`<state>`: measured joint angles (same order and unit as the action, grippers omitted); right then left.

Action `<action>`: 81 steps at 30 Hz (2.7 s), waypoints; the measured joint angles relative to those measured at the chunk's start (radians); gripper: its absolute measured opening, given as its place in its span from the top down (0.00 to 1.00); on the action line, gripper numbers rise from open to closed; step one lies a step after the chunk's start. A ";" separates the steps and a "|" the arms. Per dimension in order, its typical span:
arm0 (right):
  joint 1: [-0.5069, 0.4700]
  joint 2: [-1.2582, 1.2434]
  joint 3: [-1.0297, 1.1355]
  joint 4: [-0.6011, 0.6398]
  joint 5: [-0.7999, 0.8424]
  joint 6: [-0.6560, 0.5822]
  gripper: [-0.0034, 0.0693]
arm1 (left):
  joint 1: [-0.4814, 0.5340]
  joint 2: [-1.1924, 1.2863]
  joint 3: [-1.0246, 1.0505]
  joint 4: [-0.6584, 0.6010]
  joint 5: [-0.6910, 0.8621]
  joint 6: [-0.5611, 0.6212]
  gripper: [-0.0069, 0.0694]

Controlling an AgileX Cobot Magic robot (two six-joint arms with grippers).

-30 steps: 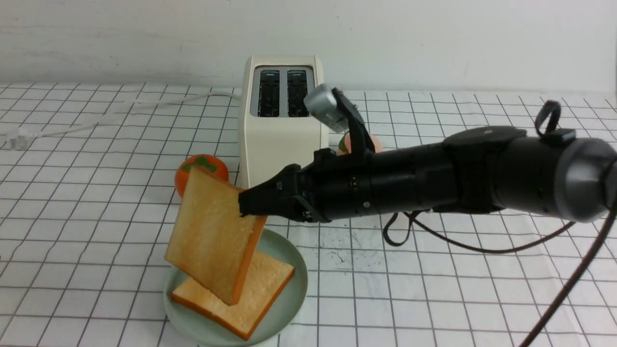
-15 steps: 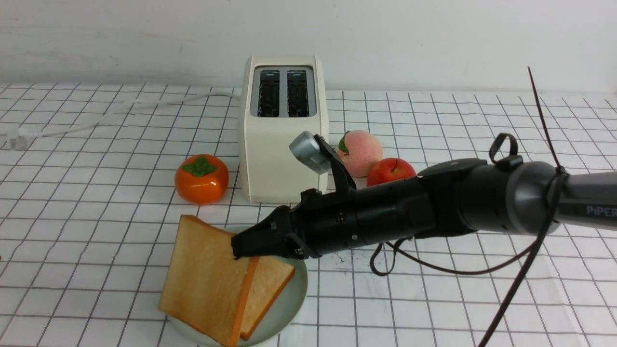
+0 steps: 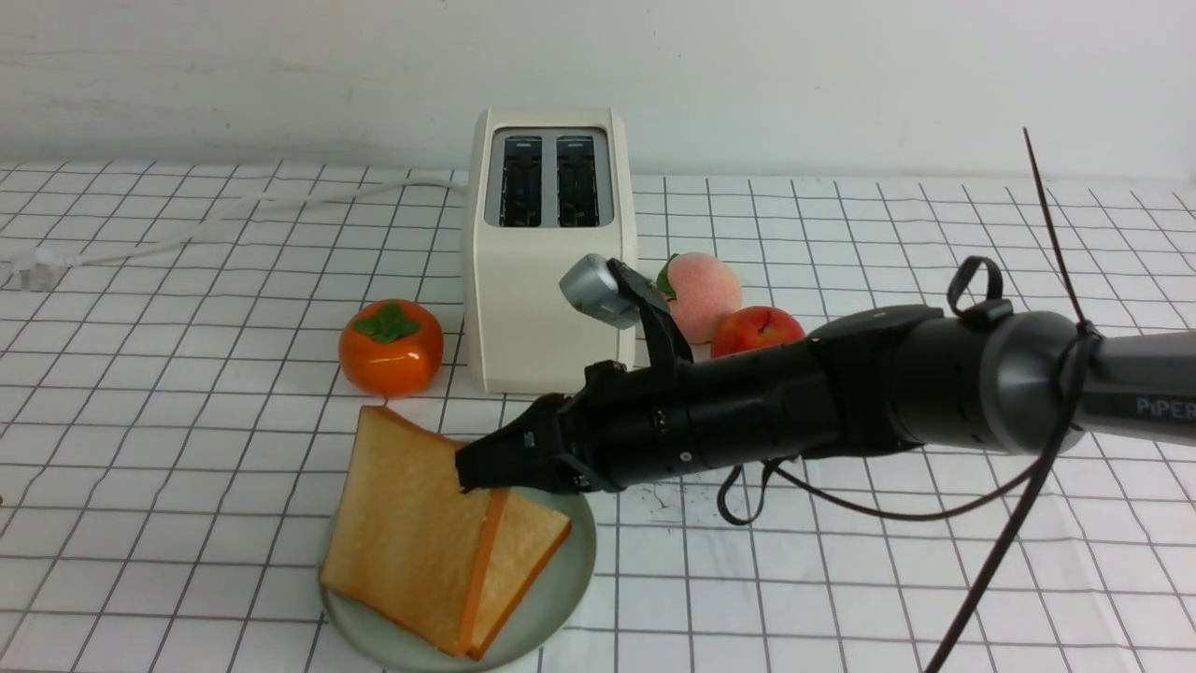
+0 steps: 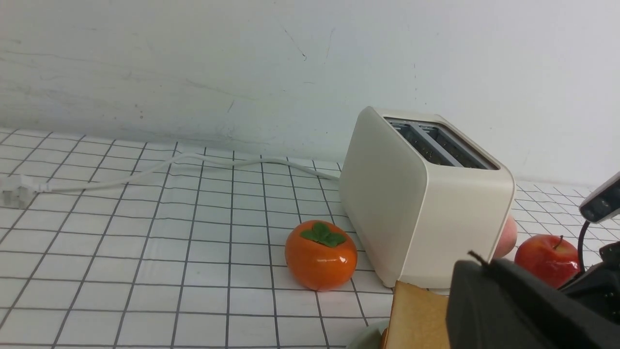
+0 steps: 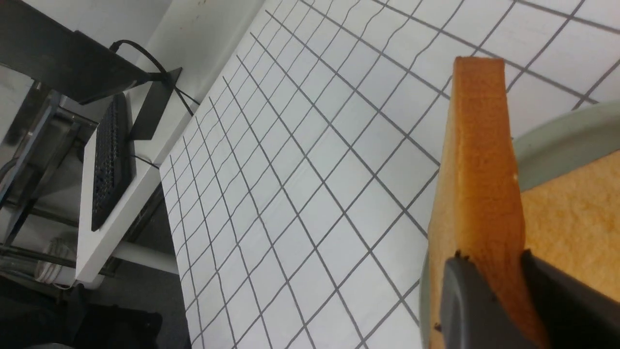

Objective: Take toasted bread from bread machine on white checkered table place on plate.

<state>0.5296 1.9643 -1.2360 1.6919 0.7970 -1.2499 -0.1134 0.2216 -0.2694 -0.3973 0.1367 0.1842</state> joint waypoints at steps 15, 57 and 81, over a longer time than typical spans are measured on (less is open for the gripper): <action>0.000 0.021 -0.004 0.008 -0.074 -0.028 0.80 | 0.000 0.000 0.000 -0.001 0.000 0.000 0.90; -0.002 -0.858 0.094 -1.692 0.246 1.411 0.97 | -0.052 0.000 -0.030 -0.035 0.084 0.004 0.93; -0.113 -1.199 0.351 -1.779 0.242 1.458 0.97 | -0.058 0.000 -0.030 -0.035 0.085 0.004 0.92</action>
<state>0.4166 0.7654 -0.8852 -0.0867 1.0389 0.2086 -0.1715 0.2214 -0.2991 -0.4327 0.2217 0.1878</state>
